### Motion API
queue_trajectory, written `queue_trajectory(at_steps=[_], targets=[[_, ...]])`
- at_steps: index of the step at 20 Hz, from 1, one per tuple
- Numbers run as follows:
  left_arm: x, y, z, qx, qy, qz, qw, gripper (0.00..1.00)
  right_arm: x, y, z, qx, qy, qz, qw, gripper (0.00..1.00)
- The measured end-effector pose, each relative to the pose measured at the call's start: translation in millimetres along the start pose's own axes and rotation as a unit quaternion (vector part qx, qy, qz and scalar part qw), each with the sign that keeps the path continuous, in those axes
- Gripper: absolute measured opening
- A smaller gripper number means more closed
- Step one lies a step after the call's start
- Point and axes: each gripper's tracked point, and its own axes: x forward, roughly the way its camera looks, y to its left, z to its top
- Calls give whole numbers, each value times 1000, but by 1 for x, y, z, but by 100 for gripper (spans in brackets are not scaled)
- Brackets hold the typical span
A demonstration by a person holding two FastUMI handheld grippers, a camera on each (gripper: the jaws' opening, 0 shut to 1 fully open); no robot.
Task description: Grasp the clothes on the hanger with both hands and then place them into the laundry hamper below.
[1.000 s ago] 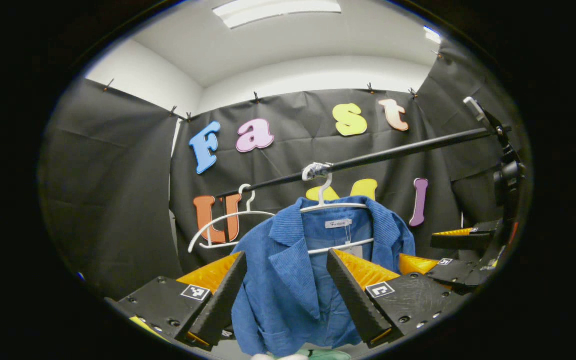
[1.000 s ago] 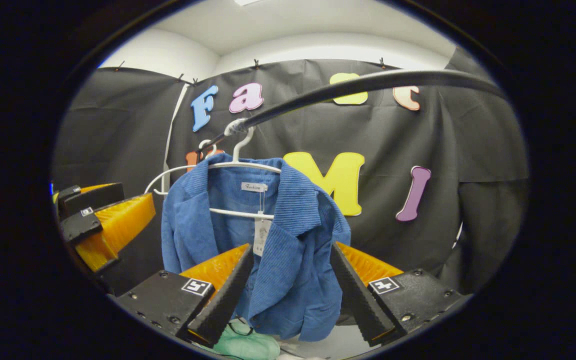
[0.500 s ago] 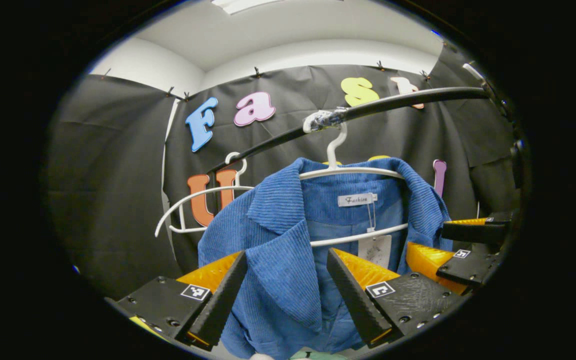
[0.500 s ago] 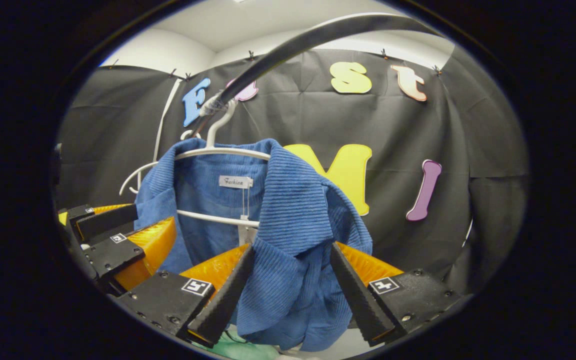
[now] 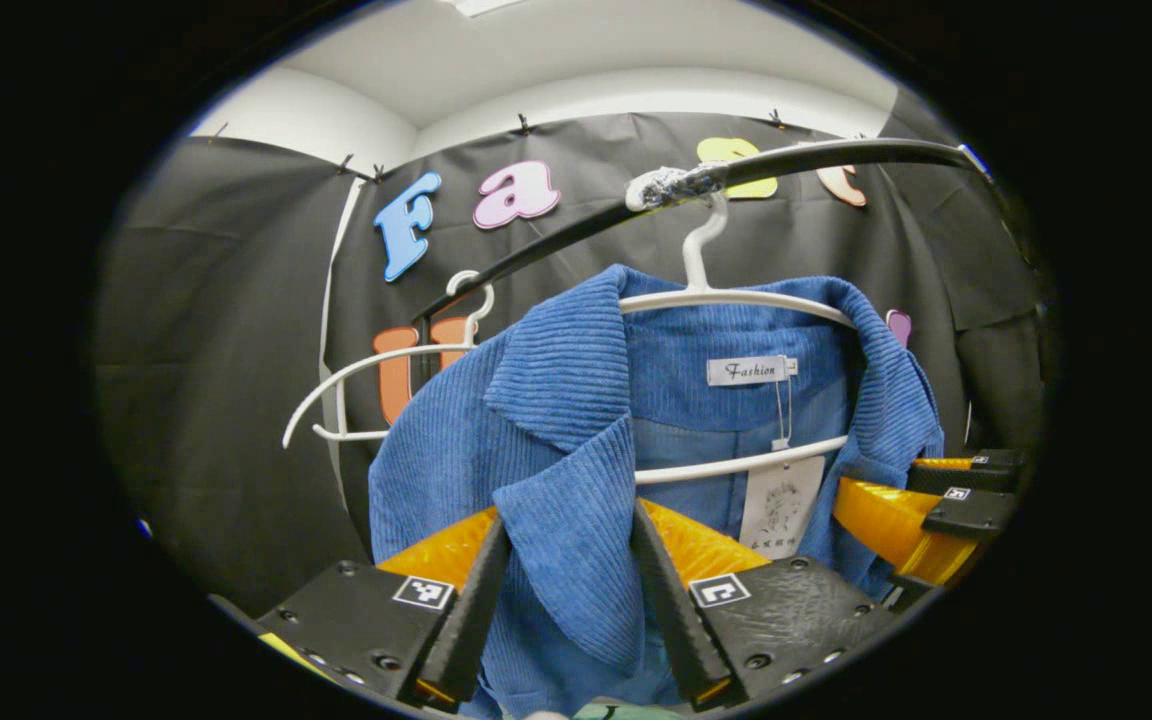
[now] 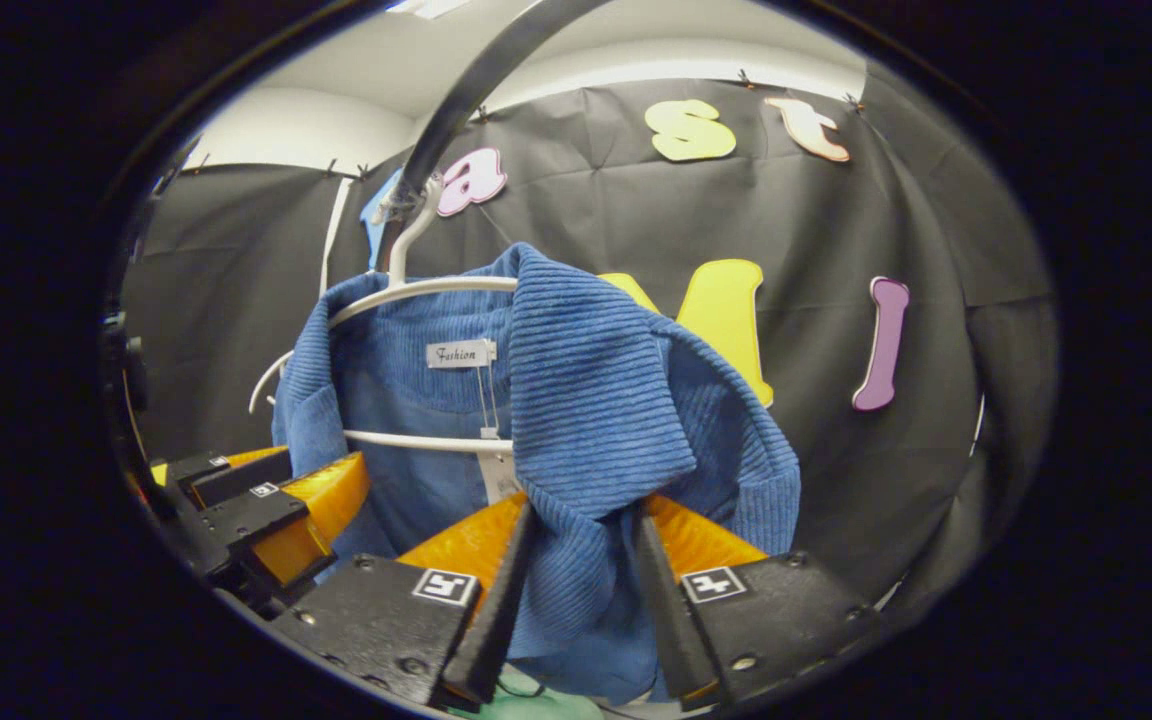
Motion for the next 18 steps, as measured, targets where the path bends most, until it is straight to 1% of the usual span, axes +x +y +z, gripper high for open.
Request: queue_trajectory(at_steps=[1,2,4,6,7,8,9,10,11,12,13,14,15,16,18], targets=[[2,-2,-2,-2,5,-5,1000,60,1,1,1,9,-4,8,1000,46],[2,-5,-5,-6,11,-10,1000,51,1,0,0,16,-3,10,1000,34],[-2,3,-8,-7,15,3,1000,32,-3,1,-4,29,-1,29,999,17],[-3,9,-10,1,17,5,1000,12,-4,6,0,39,-4,59,998,12],[-3,11,-11,2,18,10,1000,6,-5,5,0,39,-5,69,997,11],[-1,10,-10,0,16,2,1000,6,-5,4,1,41,-6,79,996,8],[-1,11,-9,-4,16,-1,1000,10,-9,4,0,48,-5,91,995,7],[-5,14,-10,-9,17,-3,1000,6,-14,7,-1,67,-3,110,992,6],[-7,15,-8,-15,15,-8,1000,6,-19,7,-2,93,-2,125,988,6],[-8,18,-7,-22,13,-7,1000,11,-20,6,-1,116,1,139,984,7],[-8,18,-7,-32,13,-17,999,0,-23,4,-1,132,1,150,980,6],[-11,20,-7,-40,13,-23,999,3,-25,4,3,140,-2,164,977,6],[-13,25,-6,-42,14,-23,999,3,-25,4,5,144,-6,173,974,6],[-15,28,-6,-42,14,-24,999,0,-27,3,8,149,-10,182,972,6],[-14,36,-1,-44,13,-25,999,0,-30,2,12,165,-12,194,967,6]])
